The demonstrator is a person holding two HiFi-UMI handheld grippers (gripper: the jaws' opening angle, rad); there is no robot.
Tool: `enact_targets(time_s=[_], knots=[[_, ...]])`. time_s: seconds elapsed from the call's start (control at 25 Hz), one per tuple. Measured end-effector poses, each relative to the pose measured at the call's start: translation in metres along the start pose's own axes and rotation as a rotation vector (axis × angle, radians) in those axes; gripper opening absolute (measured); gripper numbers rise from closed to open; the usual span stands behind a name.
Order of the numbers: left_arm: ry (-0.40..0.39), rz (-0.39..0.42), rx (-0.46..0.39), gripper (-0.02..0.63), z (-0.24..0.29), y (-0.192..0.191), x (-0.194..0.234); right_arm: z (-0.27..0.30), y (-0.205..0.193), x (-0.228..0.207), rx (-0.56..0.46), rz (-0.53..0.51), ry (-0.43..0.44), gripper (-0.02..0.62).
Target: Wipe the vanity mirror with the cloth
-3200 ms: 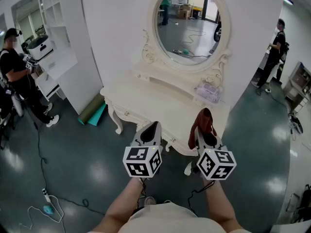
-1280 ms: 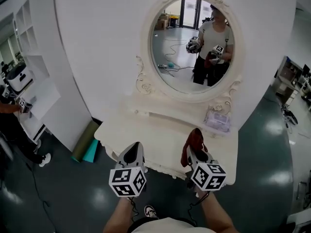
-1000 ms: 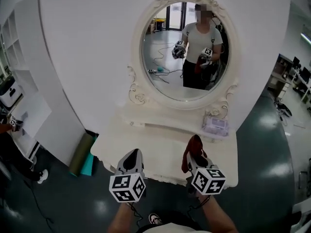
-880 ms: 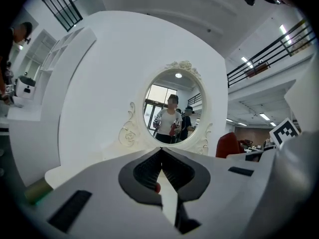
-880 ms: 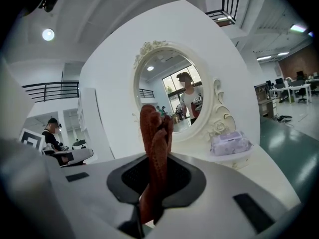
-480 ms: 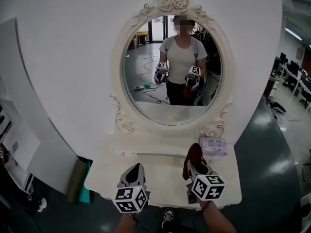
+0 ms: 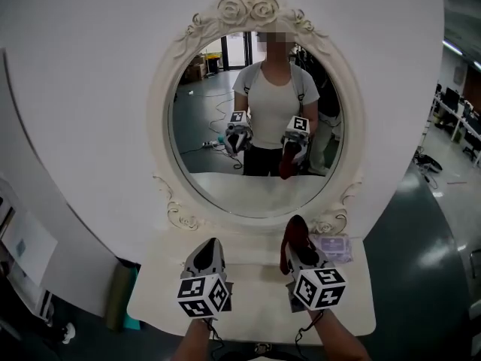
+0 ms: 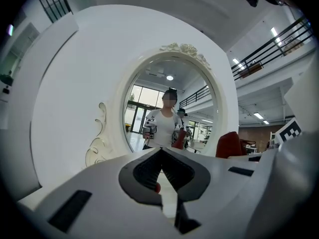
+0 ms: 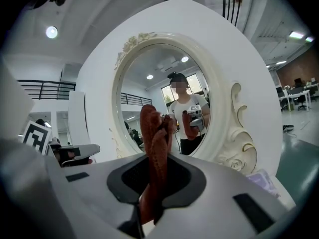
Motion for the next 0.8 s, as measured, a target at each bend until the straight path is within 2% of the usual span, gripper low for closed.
enact_targets(time_s=[0.28,0.52,0.64,0.8], knots=[[0.013,0.000,0.027,0.011,0.021,0.009,0.022,0.030,0.013,0.016,0.011,-0.024,0.011,0.060],[-0.012,0.026,0.028,0.011,0.025,0.030,0.041,0.043,0.027,0.040,0.010,-0.055,0.011,0.060],[-0.032,0.056,0.011,0.011,0.028,0.053,0.046,0.049,0.056,0.061,-0.011,-0.146,0.029,0.060],[-0.042,0.133,-0.046,0.011,0.022,0.108,0.048,0.048,0.123,0.094,-0.050,-0.337,0.000,0.060]])
Point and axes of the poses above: the fingertips, and each gripper's own axes: z forward along the fingers, x to its left, y out of its top, the point moved 1 cm from there along -z, backward along the fingers, and after that the axes turned 15 degrees about x, right-handed, at the moved point
